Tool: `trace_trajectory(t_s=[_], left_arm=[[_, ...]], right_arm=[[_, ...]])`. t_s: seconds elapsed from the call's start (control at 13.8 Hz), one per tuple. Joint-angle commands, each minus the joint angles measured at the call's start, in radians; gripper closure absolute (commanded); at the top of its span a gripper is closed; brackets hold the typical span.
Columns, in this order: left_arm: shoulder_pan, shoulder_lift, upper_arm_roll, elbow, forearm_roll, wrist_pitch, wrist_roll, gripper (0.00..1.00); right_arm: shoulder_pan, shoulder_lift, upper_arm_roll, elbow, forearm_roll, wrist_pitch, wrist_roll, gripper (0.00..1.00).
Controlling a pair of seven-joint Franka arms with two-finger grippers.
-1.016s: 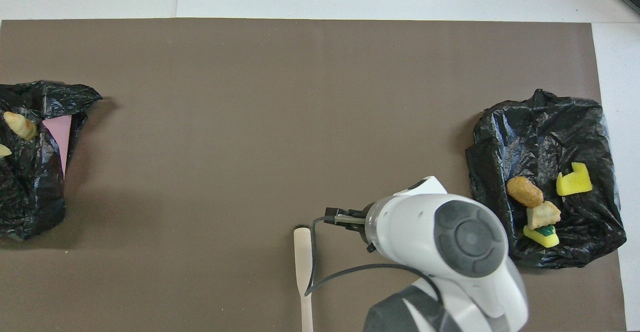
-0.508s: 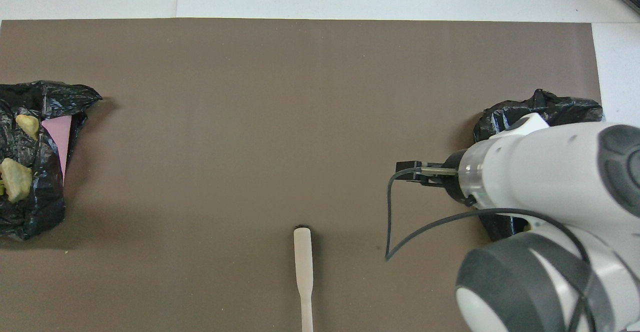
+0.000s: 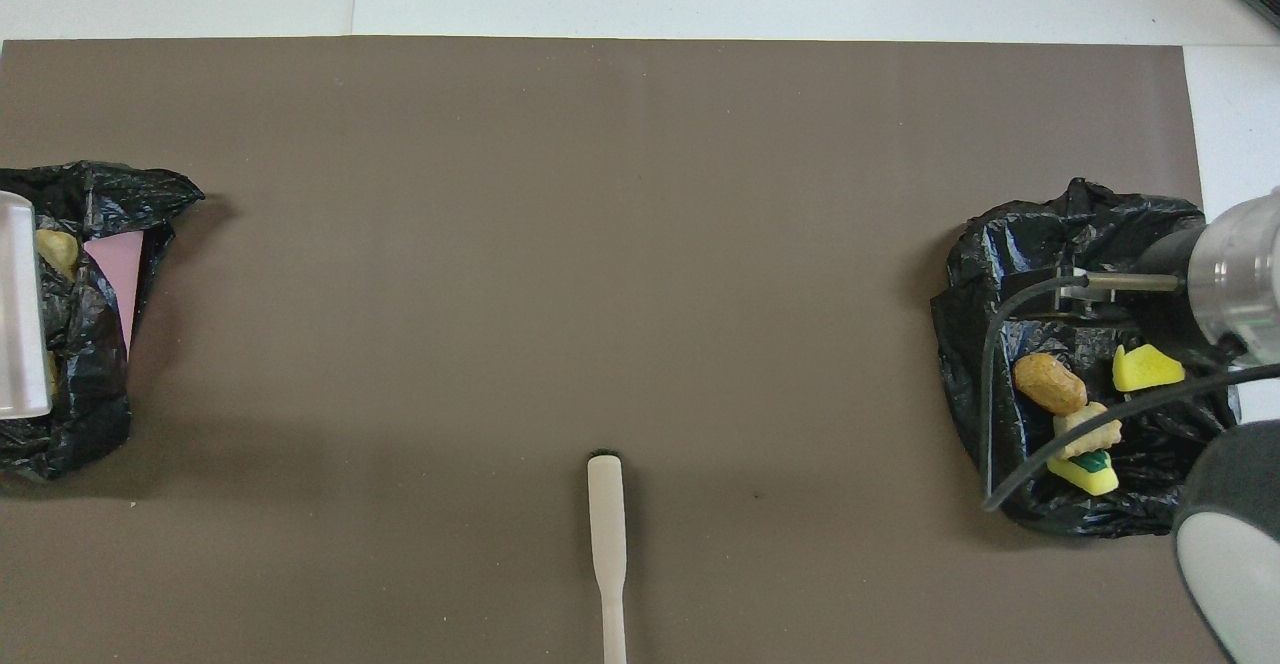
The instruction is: Sweep and dump trash in bin
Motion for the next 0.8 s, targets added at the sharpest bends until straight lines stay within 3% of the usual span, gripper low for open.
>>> trace_trajectory(t_s=[0.0,0.44,0.73], left_arm=[[-0.112,-0.041,0.015,-0.031,-0.074,-0.11,-0.178,1.0],[-0.298,-0.066,0.013,-0.044,-0.346,-0.247,-0.65,1.0],[-0.37,-0.089,0.01,-0.09,-0.558,-0.188,-0.963,1.0]], right_arm=[[-0.024,0.072,0.006,0.104,-0.017,-0.051,-0.047,0.0],[-0.016,0.103,0.006,0.151,-0.01,-0.068,-0.044,0.0],[-0.019,0.096,0.006,0.142,0.004,-0.051,-0.039,0.0]])
